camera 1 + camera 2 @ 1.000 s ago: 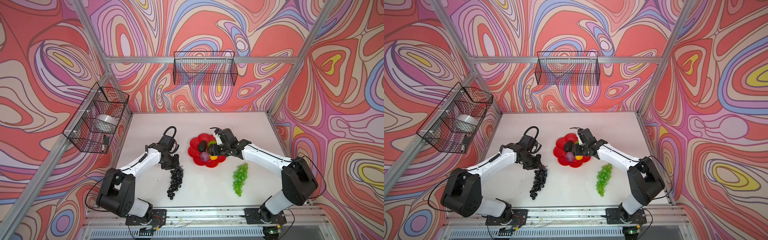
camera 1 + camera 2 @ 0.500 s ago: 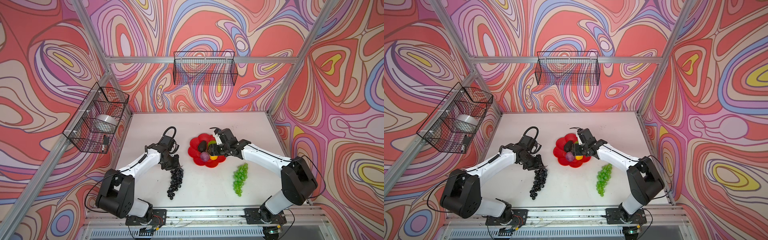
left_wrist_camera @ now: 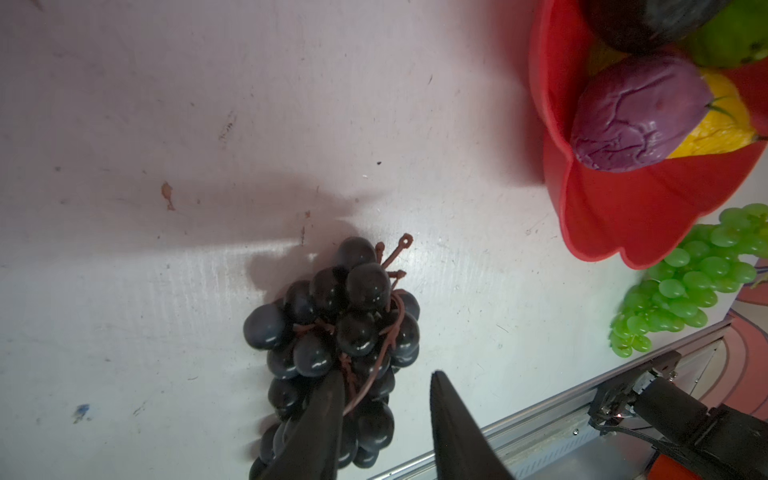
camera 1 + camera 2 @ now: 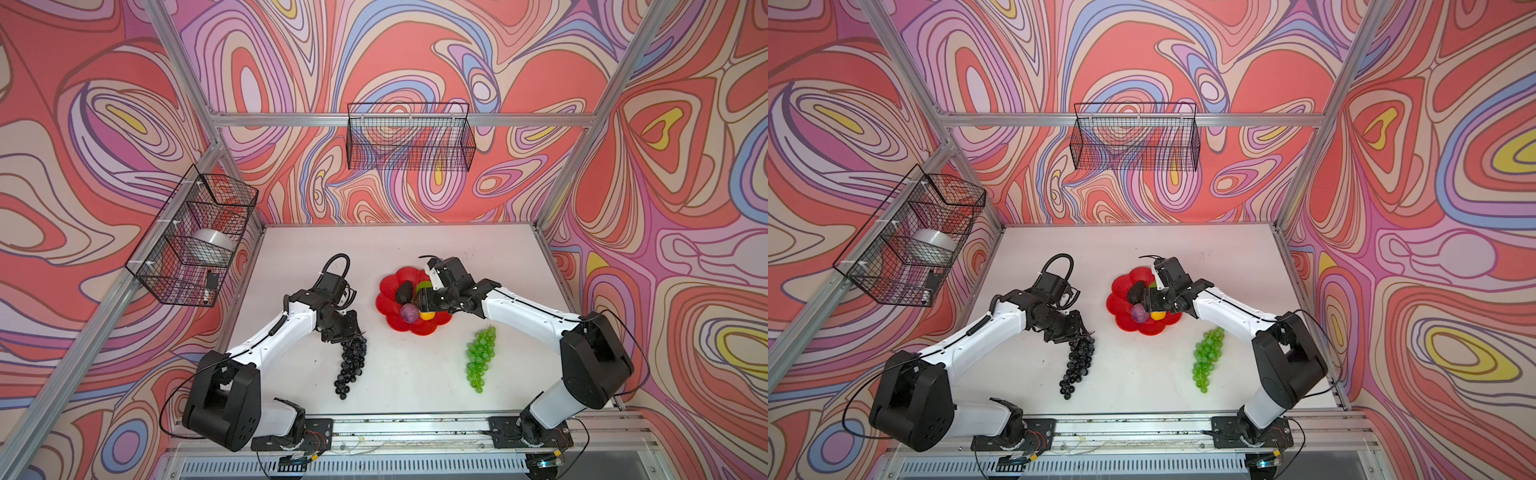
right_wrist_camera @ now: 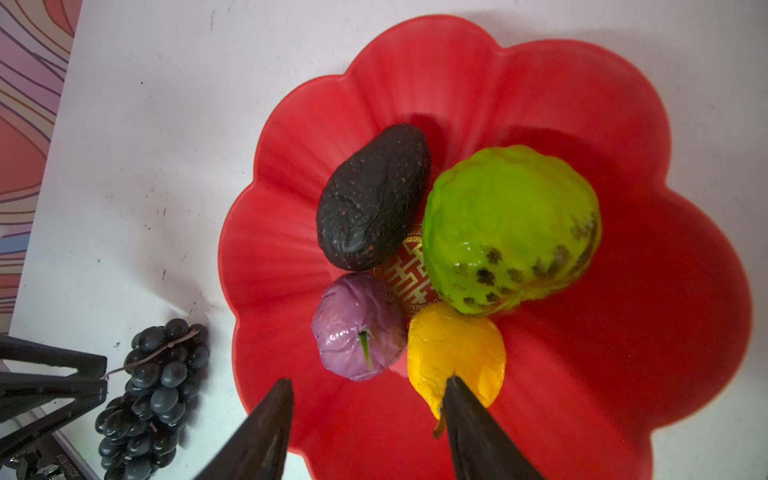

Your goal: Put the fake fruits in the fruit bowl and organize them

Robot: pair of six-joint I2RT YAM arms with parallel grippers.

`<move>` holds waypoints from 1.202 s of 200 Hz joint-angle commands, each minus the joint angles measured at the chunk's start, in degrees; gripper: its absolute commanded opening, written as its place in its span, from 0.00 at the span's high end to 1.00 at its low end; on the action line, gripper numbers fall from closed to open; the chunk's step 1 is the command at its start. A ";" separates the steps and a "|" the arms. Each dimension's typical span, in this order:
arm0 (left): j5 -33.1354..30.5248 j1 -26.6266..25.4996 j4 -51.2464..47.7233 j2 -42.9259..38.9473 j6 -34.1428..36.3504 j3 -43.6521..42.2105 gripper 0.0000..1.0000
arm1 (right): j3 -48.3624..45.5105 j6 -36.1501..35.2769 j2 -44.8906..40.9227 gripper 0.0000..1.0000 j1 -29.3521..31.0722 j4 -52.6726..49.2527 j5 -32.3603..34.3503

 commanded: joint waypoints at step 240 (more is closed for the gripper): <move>2.47 0.35 -9.85 -8.15 -1.71 10.03 1.00 | 1.53 -1.30 -0.07 0.38 0.14 1.23 2.09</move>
